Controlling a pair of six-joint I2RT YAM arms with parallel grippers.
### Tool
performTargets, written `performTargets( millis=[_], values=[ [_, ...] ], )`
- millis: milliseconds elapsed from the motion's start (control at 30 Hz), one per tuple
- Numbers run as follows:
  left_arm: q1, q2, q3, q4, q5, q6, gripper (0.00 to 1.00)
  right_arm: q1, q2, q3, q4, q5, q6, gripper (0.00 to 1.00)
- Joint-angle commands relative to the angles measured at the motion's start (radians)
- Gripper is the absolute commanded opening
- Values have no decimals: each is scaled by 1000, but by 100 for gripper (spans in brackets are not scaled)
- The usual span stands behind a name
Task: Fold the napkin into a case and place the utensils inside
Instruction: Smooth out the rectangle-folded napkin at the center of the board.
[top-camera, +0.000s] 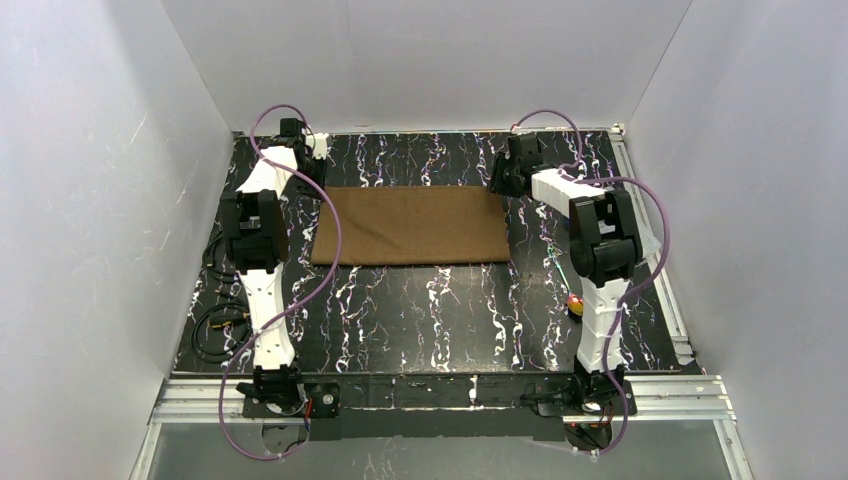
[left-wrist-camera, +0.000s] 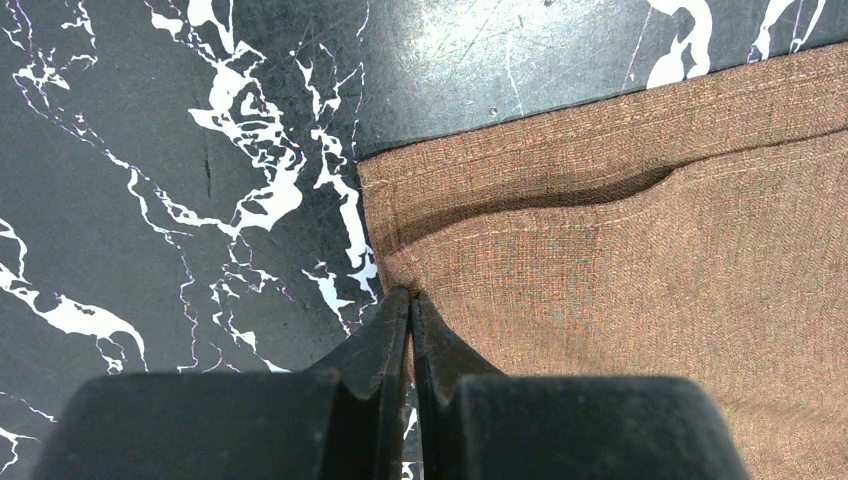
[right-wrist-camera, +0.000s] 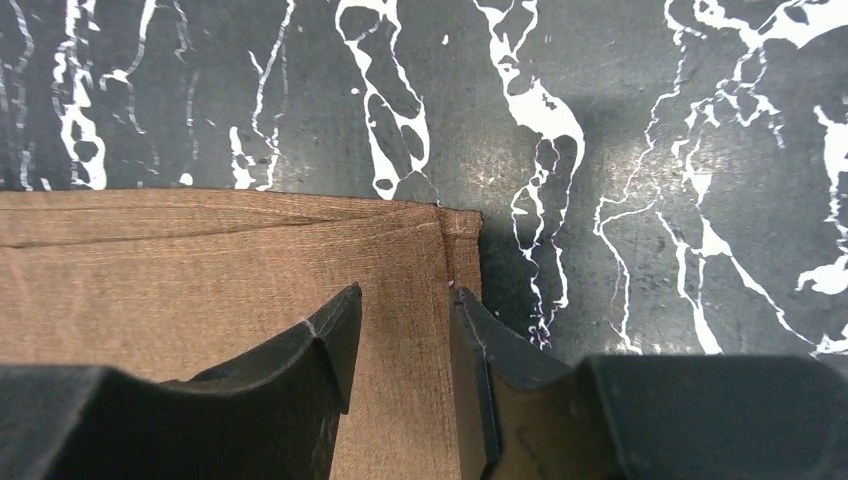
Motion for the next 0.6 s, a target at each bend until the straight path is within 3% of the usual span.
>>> performTargets(
  millis=[0,167,433,533,567],
  values=[
    [-4,-40,-9,-10,7,12,0,11,39,60,-17,3,-13,46],
    [-4,-39,-9,-10,5,16,0,13,63,76,-25,8,-17,45],
    [-4,-37,-9,-10,8,21,0,24,66,62,-17,2,-11,32],
    [-4,-36,-9,-11,9,23,0,31,72,66,-29,9,-6,33],
    [-4,-37,-10,-11,9,23,0,33,75,69,-36,17,-6,39]
  ],
)
